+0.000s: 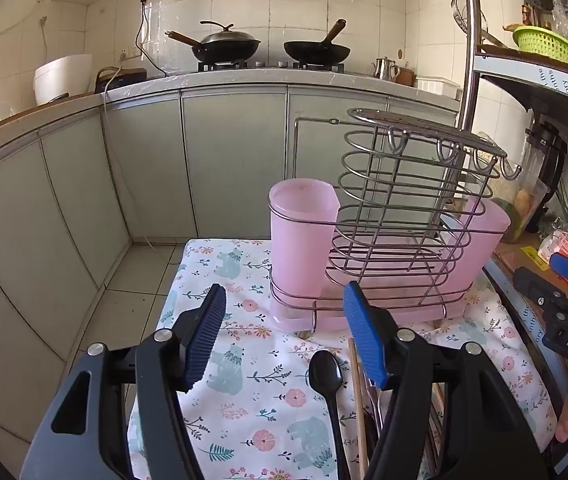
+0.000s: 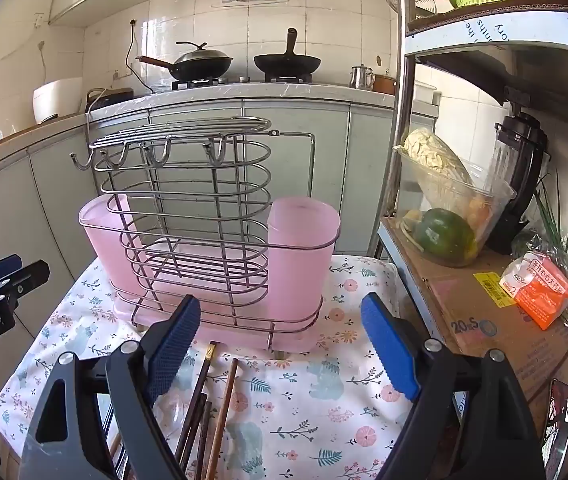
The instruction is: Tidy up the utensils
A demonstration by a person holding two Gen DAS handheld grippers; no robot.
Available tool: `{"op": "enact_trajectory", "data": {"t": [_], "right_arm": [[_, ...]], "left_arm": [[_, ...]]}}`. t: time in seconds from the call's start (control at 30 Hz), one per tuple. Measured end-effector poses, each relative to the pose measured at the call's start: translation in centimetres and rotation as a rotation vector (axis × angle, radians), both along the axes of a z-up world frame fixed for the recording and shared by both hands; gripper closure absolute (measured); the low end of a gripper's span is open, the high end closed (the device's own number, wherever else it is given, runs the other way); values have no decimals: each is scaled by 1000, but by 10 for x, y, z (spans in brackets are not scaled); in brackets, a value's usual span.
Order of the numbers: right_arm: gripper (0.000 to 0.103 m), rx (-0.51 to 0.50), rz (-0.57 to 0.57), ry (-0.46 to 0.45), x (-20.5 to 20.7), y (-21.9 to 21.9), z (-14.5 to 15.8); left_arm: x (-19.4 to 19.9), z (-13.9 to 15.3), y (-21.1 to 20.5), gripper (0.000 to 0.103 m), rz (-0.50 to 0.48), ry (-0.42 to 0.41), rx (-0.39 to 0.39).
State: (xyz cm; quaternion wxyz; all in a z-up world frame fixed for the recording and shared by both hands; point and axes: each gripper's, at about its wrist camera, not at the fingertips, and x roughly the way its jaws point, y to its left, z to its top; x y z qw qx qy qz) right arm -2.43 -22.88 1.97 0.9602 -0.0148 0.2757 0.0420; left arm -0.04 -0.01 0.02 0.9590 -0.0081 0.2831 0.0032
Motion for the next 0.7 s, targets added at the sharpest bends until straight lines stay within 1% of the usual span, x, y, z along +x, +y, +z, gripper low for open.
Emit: {"op": "enact_trajectory", "data": {"t": [0.7], "right_arm": [[21,3,5,-1,0,0,-1]], "left_arm": [[-1,4,2,41,0,2,-13]]}}
